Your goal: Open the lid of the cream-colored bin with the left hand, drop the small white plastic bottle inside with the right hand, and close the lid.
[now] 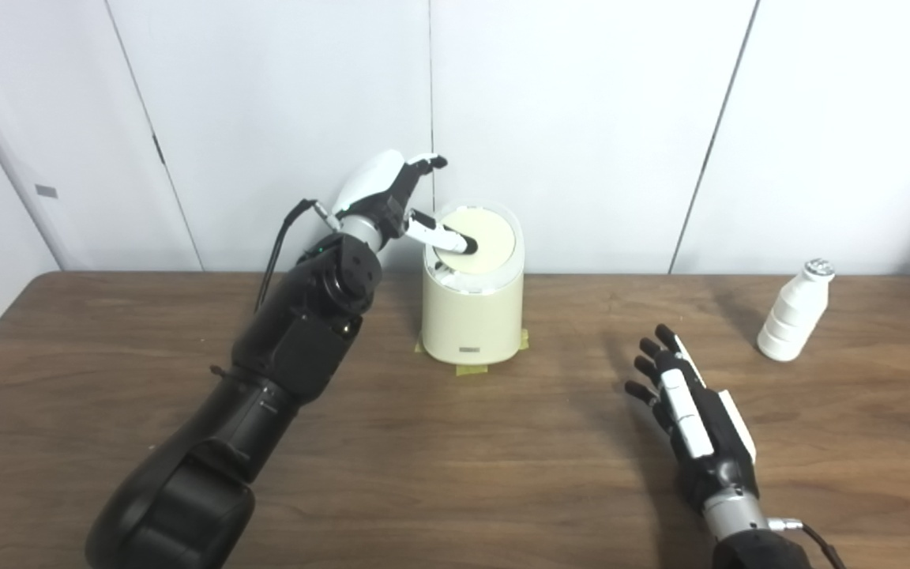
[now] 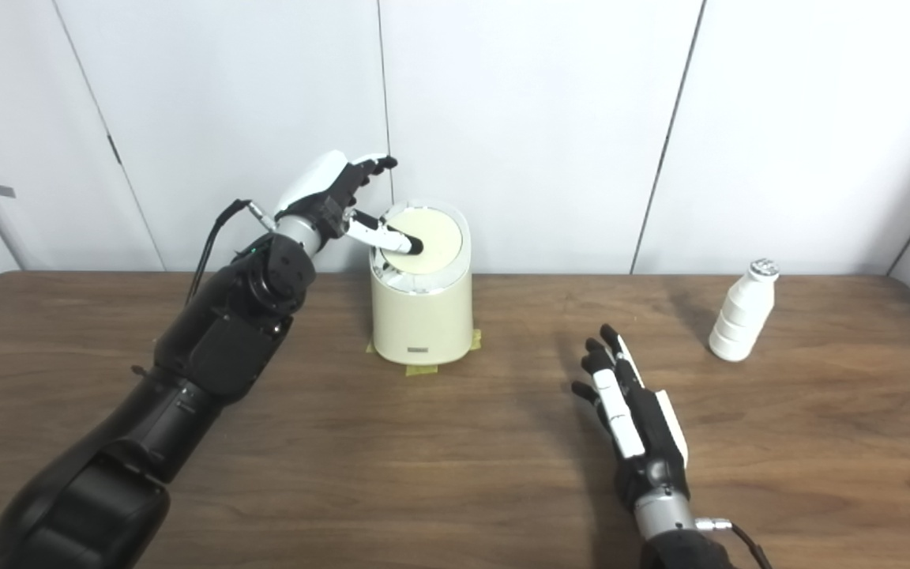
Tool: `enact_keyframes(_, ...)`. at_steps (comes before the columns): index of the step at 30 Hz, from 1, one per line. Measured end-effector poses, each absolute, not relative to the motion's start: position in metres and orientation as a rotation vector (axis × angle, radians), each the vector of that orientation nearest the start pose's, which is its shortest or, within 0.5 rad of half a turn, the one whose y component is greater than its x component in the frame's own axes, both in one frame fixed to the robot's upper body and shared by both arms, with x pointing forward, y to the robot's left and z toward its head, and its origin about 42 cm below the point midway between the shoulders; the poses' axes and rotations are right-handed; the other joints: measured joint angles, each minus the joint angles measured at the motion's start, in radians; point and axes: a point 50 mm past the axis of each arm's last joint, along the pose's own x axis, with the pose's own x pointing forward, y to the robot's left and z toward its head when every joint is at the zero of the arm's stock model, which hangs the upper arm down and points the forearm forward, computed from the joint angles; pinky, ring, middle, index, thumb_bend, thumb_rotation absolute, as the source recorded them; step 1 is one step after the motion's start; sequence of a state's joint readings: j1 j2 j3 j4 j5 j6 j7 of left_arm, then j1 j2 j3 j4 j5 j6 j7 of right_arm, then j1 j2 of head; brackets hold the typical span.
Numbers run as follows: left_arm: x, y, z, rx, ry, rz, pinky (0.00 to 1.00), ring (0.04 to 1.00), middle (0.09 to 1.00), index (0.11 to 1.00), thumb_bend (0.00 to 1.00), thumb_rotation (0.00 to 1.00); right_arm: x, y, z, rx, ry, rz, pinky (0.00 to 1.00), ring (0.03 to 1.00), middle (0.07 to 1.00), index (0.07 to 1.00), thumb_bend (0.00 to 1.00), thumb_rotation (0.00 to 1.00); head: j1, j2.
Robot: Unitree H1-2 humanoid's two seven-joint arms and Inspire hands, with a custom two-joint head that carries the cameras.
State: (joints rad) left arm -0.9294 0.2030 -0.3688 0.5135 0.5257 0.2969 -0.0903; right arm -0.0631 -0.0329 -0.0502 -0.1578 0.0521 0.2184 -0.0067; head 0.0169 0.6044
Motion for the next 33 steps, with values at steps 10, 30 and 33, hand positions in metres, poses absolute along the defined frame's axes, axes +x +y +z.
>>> enact_keyframes(10,0.524,0.136,0.295,1.264,-0.271,-0.216,0.80,0.897,0.931,0.922,0.89,0.11,0.303,-0.227,0.143,0.025,-0.007,-0.032,0.84,0.924,0.937,0.982,0.67,0.83,0.000,0.003)
enact_keyframes(30,0.522,0.119,0.308,1.510,-0.429,-0.194,0.79,0.866,0.890,0.910,0.98,0.05,0.304,-0.225,0.143,0.026,-0.009,-0.032,0.83,0.921,0.931,0.976,0.69,0.83,-0.008,0.009)
enact_keyframes(33,0.522,0.119,0.309,1.507,-0.426,-0.196,0.79,0.867,0.890,0.911,0.97,0.06,0.304,-0.224,0.143,0.026,-0.010,-0.032,0.83,0.921,0.930,0.975,0.68,0.83,-0.009,0.011)
